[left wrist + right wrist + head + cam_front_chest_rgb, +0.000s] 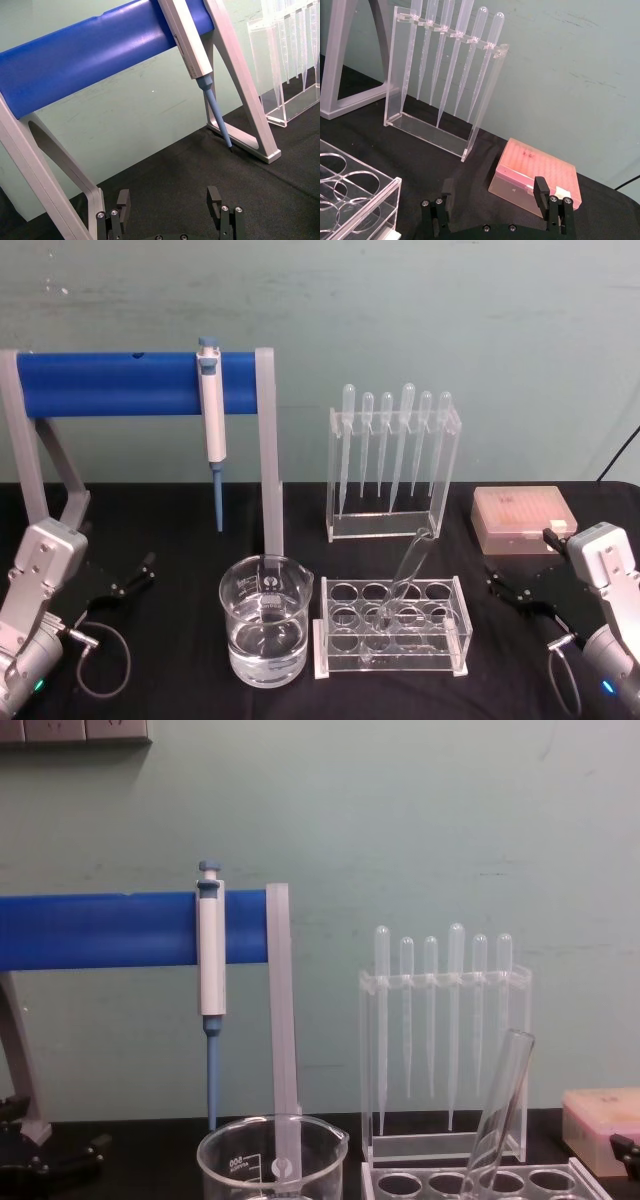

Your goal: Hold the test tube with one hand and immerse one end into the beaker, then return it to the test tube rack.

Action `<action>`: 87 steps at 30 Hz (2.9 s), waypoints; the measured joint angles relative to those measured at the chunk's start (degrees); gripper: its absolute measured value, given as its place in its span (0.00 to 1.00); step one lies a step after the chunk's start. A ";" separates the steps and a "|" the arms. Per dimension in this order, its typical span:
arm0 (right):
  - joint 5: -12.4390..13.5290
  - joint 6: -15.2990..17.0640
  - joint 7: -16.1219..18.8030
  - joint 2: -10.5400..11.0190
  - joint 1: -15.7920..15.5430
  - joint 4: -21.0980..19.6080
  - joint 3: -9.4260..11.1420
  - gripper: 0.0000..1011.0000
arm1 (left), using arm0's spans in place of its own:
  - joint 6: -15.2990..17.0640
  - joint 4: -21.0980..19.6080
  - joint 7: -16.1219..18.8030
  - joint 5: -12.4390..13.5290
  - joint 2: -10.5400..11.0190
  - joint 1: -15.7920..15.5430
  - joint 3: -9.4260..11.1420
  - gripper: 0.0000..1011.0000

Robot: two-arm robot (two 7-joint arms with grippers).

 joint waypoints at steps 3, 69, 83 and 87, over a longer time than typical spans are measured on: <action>0.00 0.00 0.00 0.00 0.00 0.00 0.00 0.99 | 0.00 0.00 0.00 0.00 0.00 0.00 0.00 0.99; 0.00 0.00 0.00 0.00 0.00 0.00 0.00 0.99 | 0.00 0.00 0.00 0.00 0.00 0.00 0.00 0.99; 0.00 0.00 0.00 0.00 0.00 0.00 0.00 0.99 | 0.00 0.00 0.00 0.00 0.00 0.00 0.00 0.99; 0.00 0.00 0.00 0.00 0.00 0.00 0.00 0.99 | 0.00 0.00 0.00 0.00 0.00 0.00 0.00 0.99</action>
